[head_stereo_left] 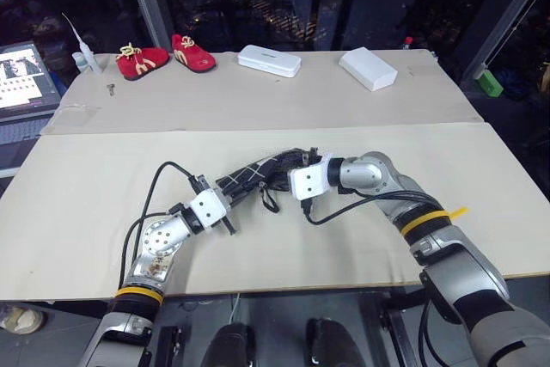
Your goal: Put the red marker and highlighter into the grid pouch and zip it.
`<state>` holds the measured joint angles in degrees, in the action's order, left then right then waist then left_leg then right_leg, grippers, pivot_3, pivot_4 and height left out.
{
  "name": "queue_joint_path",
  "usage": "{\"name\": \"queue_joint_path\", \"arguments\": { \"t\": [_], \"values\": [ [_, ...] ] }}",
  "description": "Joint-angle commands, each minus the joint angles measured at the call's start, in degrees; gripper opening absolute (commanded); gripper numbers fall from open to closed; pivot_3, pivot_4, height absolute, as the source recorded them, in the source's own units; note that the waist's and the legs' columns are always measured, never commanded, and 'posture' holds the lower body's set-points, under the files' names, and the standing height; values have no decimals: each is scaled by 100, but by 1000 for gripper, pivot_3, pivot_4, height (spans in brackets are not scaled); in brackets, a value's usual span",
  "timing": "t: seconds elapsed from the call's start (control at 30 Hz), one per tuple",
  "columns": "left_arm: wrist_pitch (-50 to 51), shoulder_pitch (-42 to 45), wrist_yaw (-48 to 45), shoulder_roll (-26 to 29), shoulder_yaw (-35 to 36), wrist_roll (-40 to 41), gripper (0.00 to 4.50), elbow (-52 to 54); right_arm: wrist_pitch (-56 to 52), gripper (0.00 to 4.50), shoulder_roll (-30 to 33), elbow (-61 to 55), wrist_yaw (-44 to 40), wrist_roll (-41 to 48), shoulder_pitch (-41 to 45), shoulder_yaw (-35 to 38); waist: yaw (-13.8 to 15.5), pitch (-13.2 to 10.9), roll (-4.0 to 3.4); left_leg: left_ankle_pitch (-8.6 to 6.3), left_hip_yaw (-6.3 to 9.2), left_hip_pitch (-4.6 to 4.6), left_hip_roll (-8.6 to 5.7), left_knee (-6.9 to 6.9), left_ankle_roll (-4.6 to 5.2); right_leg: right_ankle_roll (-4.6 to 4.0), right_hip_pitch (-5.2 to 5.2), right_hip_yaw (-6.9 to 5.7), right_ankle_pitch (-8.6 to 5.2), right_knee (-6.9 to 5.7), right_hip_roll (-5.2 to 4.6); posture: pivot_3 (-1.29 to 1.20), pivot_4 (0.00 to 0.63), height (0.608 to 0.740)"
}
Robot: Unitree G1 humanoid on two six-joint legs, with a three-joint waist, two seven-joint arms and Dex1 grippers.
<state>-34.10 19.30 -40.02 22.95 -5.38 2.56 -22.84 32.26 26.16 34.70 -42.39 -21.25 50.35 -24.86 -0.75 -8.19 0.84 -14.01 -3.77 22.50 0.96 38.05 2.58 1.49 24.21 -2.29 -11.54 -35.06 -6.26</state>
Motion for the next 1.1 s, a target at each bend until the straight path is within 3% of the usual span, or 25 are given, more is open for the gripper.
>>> {"name": "queue_joint_path", "arguments": {
  "t": [0.03, 0.2, 0.33, 0.37, 0.63, 0.8, 0.93, 1.1],
  "values": [
    [-6, 49, 32, -3, 140, 213, 0, 127, 27, 3371, 340, -208, -228, 466, 140, 444, 5, 0, 0, 0, 0, 0, 0, 0, 0, 0, -1, 0, 0, 1, 0, 0, 150, 740],
    [0, -11, 32, 40, 154, 241, 0, 176, -833, 3371, 595, -803, -989, 1688, -8, 1077, 0, 0, 0, 0, 1, 2, 0, 0, 0, 0, -1, 0, 0, 3, -2, 0, 150, 740],
    [29, -61, 87, 41, 190, 250, 0, 215, -3447, 3371, 939, -2117, -1774, 3559, -407, 1968, 11, 0, 0, 0, 7, 1, 5, 0, 1, 0, -3, -3, 0, 1, -2, 0, 150, 740],
    [44, -77, 106, 33, 202, 263, 0, 229, -3733, 3371, 1006, -2309, -1726, 3675, -528, 2108, 19, 0, 0, -1, 9, 4, 5, 0, 1, -1, -3, -4, 1, 1, -4, 0, 150, 740],
    [440, -32, 224, -119, 371, 535, 0, 417, -6602, 3371, 1504, -4729, -1868, 4927, -2112, 2018, 89, 0, 0, -3, 11, 5, 2, 0, 5, -1, 0, -6, 1, 3, -17, 0, 150, 740],
    [474, -29, 214, -134, 375, 527, 0, 421, -7544, 3371, 1025, -5144, -991, 4690, -2430, 1499, 64, 0, 1, -3, 9, -2, 1, 0, 5, -3, -5, -5, 2, 3, -16, 0, 150, 740],
    [426, -33, 158, -153, 291, 458, 0, 393, -8349, 3371, -77, -4518, 123, 4453, -1831, 1265, 45, 0, 1, -3, 7, -2, 0, 3, 5, -3, -2, -3, 3, 1, -12, 0, 150, 740],
    [409, 18, 152, -184, 262, 433, 0, 343, -8429, 3371, -716, -3988, 433, 4283, -1269, 1088, 76, 1, 0, -3, 14, 19, -3, 3, 4, -2, 7, -13, 3, 0, -5, 0, 150, 740]
  ]
}}
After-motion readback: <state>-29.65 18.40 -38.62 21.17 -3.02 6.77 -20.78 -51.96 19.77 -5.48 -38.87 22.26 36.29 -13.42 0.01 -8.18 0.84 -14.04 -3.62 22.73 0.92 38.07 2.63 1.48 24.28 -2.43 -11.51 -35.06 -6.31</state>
